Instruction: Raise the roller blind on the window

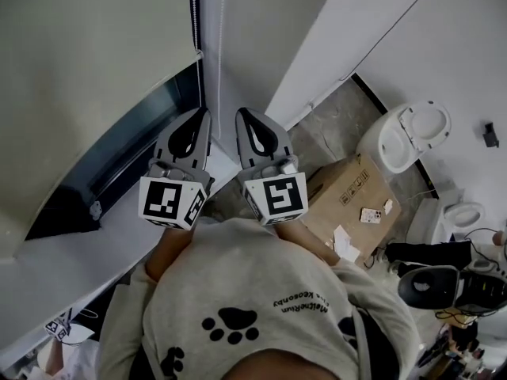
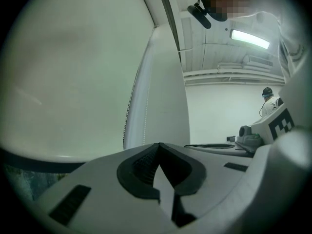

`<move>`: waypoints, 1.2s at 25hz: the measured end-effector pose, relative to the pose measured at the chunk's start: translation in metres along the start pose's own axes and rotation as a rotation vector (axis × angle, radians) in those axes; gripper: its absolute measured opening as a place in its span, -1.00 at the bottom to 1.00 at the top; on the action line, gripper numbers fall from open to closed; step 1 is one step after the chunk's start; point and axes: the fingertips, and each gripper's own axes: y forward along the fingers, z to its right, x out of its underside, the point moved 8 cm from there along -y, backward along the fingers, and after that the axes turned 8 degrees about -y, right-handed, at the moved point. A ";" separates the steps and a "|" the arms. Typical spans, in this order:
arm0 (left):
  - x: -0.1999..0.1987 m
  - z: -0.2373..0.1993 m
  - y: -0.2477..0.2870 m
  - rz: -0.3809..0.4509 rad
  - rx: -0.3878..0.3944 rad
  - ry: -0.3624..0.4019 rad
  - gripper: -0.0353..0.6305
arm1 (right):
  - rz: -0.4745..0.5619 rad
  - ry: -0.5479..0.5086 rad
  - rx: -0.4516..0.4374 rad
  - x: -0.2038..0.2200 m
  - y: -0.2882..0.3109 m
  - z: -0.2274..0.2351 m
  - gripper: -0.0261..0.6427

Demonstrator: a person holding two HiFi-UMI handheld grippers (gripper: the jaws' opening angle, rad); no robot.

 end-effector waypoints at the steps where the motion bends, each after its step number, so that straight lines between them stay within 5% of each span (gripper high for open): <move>1: 0.000 -0.005 0.006 -0.003 0.012 -0.001 -0.87 | -0.002 0.000 0.011 0.001 0.005 0.001 -0.89; 24: -0.001 -0.048 0.083 -0.090 0.180 0.025 -0.86 | -0.046 -0.024 0.086 0.006 0.052 0.011 -0.89; 26: 0.001 -0.050 0.089 -0.102 0.201 0.013 -0.50 | -0.041 -0.025 0.086 0.007 0.054 0.012 -0.89; 30: -0.001 -0.055 0.098 -0.121 0.217 -0.005 -0.48 | -0.003 -0.011 0.064 0.004 0.061 0.010 -0.89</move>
